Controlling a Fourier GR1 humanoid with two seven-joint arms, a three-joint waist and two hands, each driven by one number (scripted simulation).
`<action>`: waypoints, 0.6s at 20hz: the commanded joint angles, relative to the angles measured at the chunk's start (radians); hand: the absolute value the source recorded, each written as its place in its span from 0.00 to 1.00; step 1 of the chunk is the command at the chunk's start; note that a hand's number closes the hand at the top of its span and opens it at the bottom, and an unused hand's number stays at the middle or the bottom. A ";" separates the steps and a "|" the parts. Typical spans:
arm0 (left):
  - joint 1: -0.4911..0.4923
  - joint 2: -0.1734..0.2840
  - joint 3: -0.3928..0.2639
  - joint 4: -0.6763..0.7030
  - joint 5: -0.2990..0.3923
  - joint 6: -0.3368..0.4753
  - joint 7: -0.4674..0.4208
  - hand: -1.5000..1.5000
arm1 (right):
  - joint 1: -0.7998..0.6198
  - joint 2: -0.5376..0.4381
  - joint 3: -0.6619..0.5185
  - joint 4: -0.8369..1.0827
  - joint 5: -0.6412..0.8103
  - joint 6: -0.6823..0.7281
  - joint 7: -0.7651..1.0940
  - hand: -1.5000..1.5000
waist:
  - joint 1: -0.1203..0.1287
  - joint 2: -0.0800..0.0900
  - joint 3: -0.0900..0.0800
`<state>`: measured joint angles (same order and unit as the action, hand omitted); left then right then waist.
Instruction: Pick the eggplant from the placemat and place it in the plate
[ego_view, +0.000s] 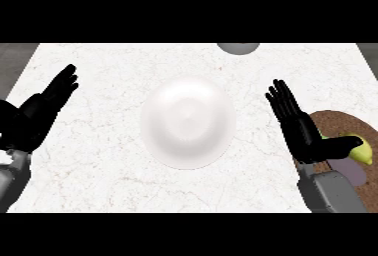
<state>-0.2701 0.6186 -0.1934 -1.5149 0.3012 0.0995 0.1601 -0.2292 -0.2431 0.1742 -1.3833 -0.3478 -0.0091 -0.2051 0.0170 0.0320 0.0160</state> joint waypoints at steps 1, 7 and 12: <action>0.055 -0.041 -0.025 -0.019 -0.051 0.040 -0.014 0.50 | -0.050 0.010 0.035 0.102 0.013 0.006 0.130 1.00 | 0.000 -0.030 -0.016; 0.060 -0.093 -0.027 0.014 -0.011 0.029 -0.080 0.50 | -0.117 -0.309 0.284 0.193 0.322 0.148 0.367 1.00 | 0.124 -0.017 -0.062; 0.228 -0.201 -0.014 0.131 -0.046 0.067 -0.301 0.50 | -0.072 -0.226 0.239 0.242 0.349 -0.016 0.488 0.00 | -0.010 -0.032 -0.018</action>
<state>-0.1261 0.4762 -0.2043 -1.4350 0.2801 0.1511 -0.0238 -0.3131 -0.4499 0.3784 -1.1467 -0.0791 0.0000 0.2343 0.0415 0.0086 -0.0078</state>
